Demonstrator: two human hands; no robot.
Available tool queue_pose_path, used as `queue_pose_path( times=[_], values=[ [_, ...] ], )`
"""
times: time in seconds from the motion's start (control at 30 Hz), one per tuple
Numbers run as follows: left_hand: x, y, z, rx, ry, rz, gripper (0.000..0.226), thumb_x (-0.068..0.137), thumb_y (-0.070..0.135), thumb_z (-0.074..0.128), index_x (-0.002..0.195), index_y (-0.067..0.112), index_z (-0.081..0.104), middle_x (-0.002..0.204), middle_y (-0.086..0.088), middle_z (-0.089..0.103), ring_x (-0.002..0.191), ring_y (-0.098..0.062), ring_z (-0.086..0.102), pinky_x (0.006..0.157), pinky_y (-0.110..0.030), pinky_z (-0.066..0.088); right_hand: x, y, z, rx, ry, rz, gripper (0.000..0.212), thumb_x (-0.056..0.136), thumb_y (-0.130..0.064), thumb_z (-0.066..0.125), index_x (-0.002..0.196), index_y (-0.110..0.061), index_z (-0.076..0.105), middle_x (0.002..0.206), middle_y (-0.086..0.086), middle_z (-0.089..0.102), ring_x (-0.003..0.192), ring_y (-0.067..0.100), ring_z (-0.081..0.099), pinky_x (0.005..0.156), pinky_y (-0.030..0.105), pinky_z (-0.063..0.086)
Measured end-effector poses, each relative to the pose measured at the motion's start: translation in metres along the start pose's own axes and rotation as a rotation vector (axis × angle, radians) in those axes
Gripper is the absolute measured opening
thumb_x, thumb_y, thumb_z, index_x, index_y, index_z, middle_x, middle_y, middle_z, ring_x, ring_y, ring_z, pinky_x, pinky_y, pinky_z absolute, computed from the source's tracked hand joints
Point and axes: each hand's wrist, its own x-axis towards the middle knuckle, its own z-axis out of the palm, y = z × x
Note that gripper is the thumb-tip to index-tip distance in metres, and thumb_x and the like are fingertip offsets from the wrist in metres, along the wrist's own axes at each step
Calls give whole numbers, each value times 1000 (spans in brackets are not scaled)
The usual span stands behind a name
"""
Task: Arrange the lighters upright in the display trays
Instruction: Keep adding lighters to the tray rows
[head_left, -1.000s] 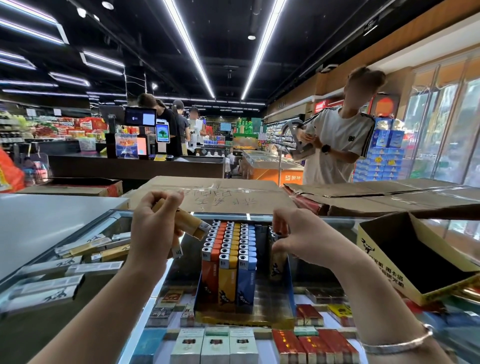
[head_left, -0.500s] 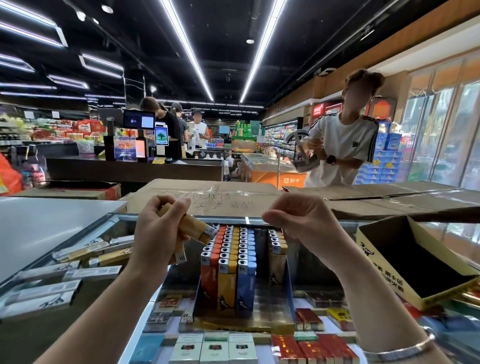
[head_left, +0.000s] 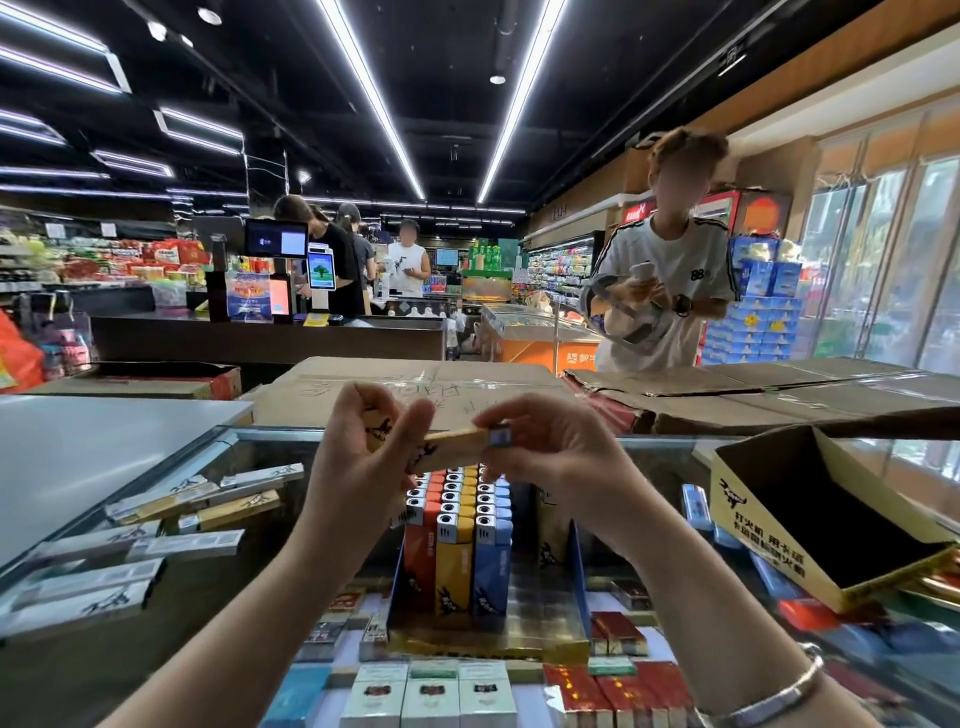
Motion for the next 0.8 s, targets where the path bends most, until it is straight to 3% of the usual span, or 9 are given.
queue_pose_path(
  times=[0.07, 0.1, 0.17, 0.27, 0.4, 0.5, 0.6, 0.7, 0.8],
  values=[
    [3, -1, -2, -67, 14, -45, 18, 87, 27, 58, 87, 19, 42, 64, 6, 56, 53, -13, 53, 45, -18, 47, 0, -1, -11, 124, 79, 8, 28, 77, 10, 60, 94, -11, 65, 79, 0, 71, 67, 12, 66, 63, 20, 55],
    [6, -1, -4, -111, 14, -65, 11, 84, 17, 53, 89, 17, 42, 64, 9, 57, 54, -11, 54, 48, -19, 49, -1, -1, -16, 168, 124, 22, 26, 75, 6, 61, 94, -11, 66, 80, 2, 71, 66, 15, 66, 61, 22, 55],
    [10, -2, -12, -167, 29, -77, 22, 69, 8, 43, 89, 16, 44, 66, 11, 59, 62, -9, 59, 56, -25, 54, -1, 0, -26, 223, 201, 54, 24, 75, 1, 60, 95, -11, 67, 79, 3, 70, 61, 17, 64, 56, 23, 54],
    [12, -5, -19, -169, 93, -73, 31, 59, 5, 41, 87, 18, 47, 76, 2, 60, 77, -12, 61, 67, -24, 52, -3, 4, -35, 157, 211, 114, 25, 83, 8, 56, 97, -11, 65, 77, 2, 65, 58, 15, 59, 50, 21, 50],
    [13, -3, -17, -90, 138, -46, 30, 70, -7, 39, 85, 18, 48, 83, -1, 53, 65, 7, 53, 57, -6, 44, -4, 5, -40, 28, 135, 146, 23, 82, 13, 55, 91, -8, 60, 73, 6, 59, 51, 13, 54, 42, 21, 44],
    [13, 0, -17, -35, 132, -39, 28, 70, -2, 40, 85, 21, 47, 85, 0, 51, 67, 10, 50, 60, -4, 42, -7, 2, -48, 27, 79, 169, 25, 79, 16, 56, 83, -8, 62, 65, 5, 59, 47, 13, 49, 38, 19, 40],
    [13, -1, -16, -9, 107, -39, 30, 79, -7, 42, 89, 22, 45, 87, 0, 49, 70, 7, 50, 60, -6, 44, -9, -1, -52, -99, -29, 212, 24, 78, 16, 58, 84, -7, 62, 66, 5, 57, 48, 7, 50, 40, 16, 39],
    [11, -2, -13, -12, 96, -92, 33, 89, -5, 43, 95, 28, 44, 90, 1, 48, 78, -5, 51, 57, -15, 50, -7, -1, -45, -289, -96, 228, 23, 78, 15, 60, 84, -7, 62, 68, 2, 57, 51, 1, 52, 46, 13, 41],
    [10, -2, -12, -31, 80, -105, 36, 91, -2, 44, 99, 33, 43, 92, 1, 48, 75, -6, 54, 57, -14, 51, -4, 4, -41, -444, -162, 296, 18, 80, 6, 63, 91, -9, 63, 81, 7, 59, 69, 9, 57, 62, 21, 49]
  ],
)
